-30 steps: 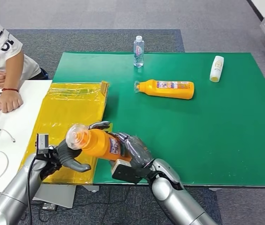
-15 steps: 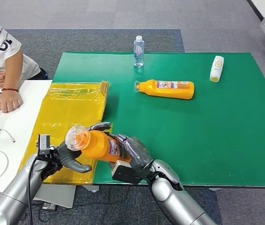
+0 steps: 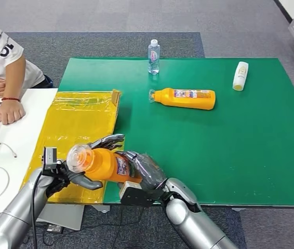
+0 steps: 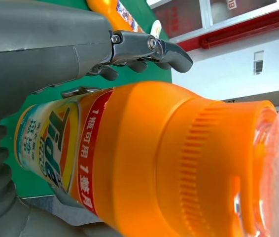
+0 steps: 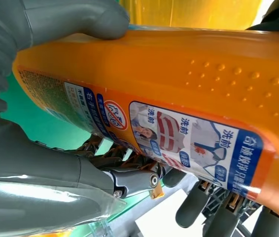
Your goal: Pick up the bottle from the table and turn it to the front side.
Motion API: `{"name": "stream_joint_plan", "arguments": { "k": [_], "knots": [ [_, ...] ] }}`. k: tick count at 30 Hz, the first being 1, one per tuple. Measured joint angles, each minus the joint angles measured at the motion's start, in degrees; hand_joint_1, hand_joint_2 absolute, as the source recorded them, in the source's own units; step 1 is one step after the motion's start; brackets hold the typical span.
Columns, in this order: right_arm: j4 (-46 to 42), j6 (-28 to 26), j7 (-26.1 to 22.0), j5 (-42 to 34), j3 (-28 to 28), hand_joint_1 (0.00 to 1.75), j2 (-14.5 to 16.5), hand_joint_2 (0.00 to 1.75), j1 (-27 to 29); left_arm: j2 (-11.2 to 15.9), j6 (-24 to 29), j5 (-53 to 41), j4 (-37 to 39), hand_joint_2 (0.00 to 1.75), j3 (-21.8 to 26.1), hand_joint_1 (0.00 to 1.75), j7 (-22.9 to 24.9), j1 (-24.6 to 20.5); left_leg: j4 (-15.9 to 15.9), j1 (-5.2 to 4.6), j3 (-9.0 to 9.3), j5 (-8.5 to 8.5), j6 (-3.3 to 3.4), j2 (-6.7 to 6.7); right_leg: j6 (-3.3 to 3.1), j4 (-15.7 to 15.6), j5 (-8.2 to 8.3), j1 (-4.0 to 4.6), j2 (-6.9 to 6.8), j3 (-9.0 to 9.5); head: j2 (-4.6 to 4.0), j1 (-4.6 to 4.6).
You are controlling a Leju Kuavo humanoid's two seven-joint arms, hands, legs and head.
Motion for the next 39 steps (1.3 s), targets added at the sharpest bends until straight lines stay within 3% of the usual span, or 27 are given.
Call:
{"name": "stream_joint_plan", "arguments": {
  "k": [16,25,39],
  "knots": [
    [-0.1,-2.7,1.1,2.8,1.3,1.75,0.0,1.75,0.0,-0.1,0.0,0.1,2.3,1.75,-0.4,0.0,0.0,-1.0,0.0,0.0,-0.01,0.02,-0.03,0.0,-0.01,0.0,0.01,0.0,0.0,-0.02,0.0,0.01],
    [-2.3,-6.8,5.4,7.6,2.2,1.75,0.3,1.75,0.1,-0.1,0.8,0.3,2.9,1.75,-0.7,0.0,0.0,-1.0,0.0,0.01,-0.01,0.03,-0.05,0.0,-0.01,0.0,0.01,0.0,0.0,-0.02,0.0,0.0],
    [-2.6,-5.8,6.1,6.5,2.6,1.75,1.0,1.75,0.1,-0.9,0.9,0.5,2.9,1.75,-0.9,0.0,0.0,-1.1,0.0,0.01,-0.01,0.03,-0.05,0.0,-0.01,0.0,0.0,0.01,0.01,-0.02,0.0,0.0]
  ]
}}
